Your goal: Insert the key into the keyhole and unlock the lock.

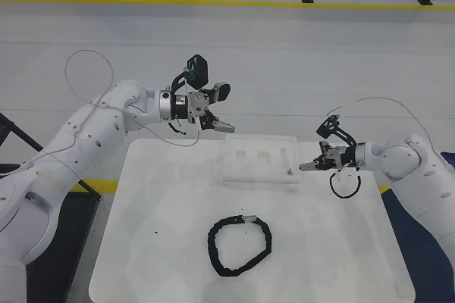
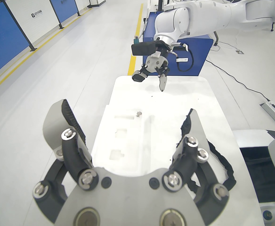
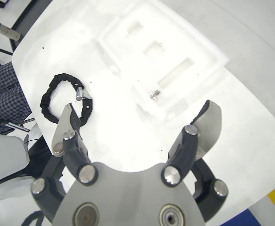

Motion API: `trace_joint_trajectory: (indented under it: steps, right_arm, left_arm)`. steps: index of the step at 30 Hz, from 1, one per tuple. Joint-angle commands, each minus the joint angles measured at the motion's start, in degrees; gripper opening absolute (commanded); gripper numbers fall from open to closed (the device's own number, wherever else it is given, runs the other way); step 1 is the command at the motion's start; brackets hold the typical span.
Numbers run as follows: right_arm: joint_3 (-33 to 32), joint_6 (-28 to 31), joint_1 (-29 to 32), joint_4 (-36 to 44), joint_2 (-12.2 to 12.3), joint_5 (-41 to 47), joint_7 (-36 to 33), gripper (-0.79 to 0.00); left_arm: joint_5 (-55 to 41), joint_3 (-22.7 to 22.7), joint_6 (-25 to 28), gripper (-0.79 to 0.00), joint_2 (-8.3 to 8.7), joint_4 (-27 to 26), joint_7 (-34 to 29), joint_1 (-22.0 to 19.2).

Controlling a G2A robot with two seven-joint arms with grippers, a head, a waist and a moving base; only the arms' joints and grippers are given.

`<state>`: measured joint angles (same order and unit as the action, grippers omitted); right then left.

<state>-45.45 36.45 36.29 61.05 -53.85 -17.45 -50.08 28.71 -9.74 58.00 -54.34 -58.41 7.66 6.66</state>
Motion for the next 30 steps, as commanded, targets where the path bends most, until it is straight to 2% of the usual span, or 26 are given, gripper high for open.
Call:
trace_joint_trajectory:
  steps: [1,7,13,27,29,30]
  right_arm:
    - [0.9,-4.6,-0.1,-0.8,-0.6,-0.2,0.1,0.000]
    - [4.8,-12.1,-1.6,-0.9,-2.8,-4.7,0.3,0.000]
    - [9.3,-16.7,-3.3,-2.3,-5.5,-9.8,1.4,0.000]
    - [15.4,-16.3,-6.4,-8.6,-11.8,-8.8,-0.7,0.000]
    - [15.8,-16.1,-6.5,-9.3,-12.3,-8.9,-0.6,-0.058]
    - [15.9,-15.9,-6.6,-9.7,-12.6,-8.9,-0.6,-0.123]
  left_arm:
    - [0.0,0.0,0.0,0.000,0.00,0.0,0.0,0.0]
    - [0.0,0.0,0.0,0.000,0.00,0.0,0.0,0.0]
    - [0.0,0.0,0.0,0.000,0.00,0.0,0.0,0.0]
    - [0.0,0.0,0.0,0.000,0.00,0.0,0.0,0.0]
    - [0.0,0.0,0.0,0.000,0.00,0.0,0.0,0.0]
    - [0.0,0.0,0.0,0.000,0.00,0.0,0.0,0.0]
